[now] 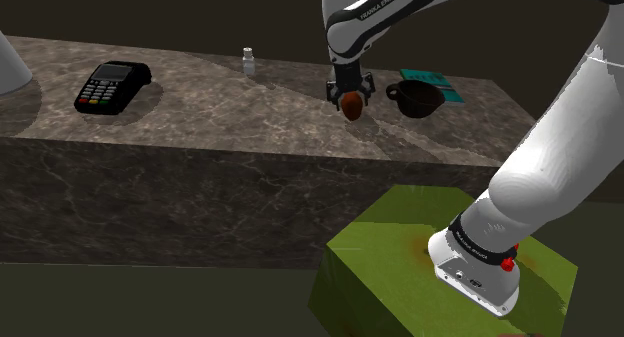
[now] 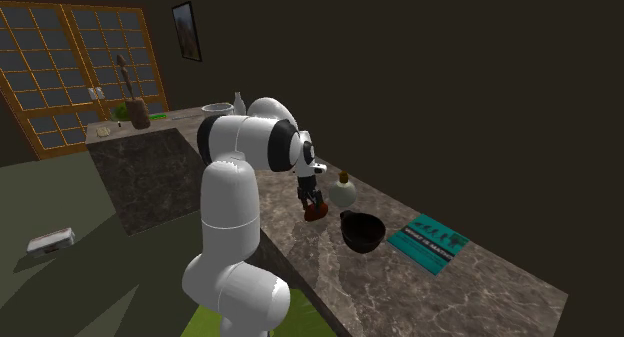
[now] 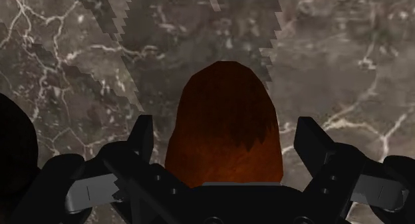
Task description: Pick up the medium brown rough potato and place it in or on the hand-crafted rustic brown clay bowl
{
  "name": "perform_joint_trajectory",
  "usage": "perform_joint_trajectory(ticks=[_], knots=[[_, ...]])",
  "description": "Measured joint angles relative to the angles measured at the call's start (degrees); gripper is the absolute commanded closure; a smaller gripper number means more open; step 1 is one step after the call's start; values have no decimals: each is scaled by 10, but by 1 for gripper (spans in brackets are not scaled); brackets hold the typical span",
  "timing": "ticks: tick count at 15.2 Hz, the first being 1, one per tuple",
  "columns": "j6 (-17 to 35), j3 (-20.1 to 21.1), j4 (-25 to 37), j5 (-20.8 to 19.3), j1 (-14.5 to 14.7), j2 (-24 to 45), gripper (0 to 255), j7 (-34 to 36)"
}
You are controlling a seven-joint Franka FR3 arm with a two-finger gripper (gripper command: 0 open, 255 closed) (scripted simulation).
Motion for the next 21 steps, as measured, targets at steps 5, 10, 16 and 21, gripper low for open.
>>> perform_joint_trajectory(ticks=[5,10,16,21], knots=[[1,0,0,0,0,0,255,0],[1,0,0,0,0,0,255,0],[-8,0,5,2,0,-4,255,-3],[-40,1,18,8,0,-24,255,-12]])
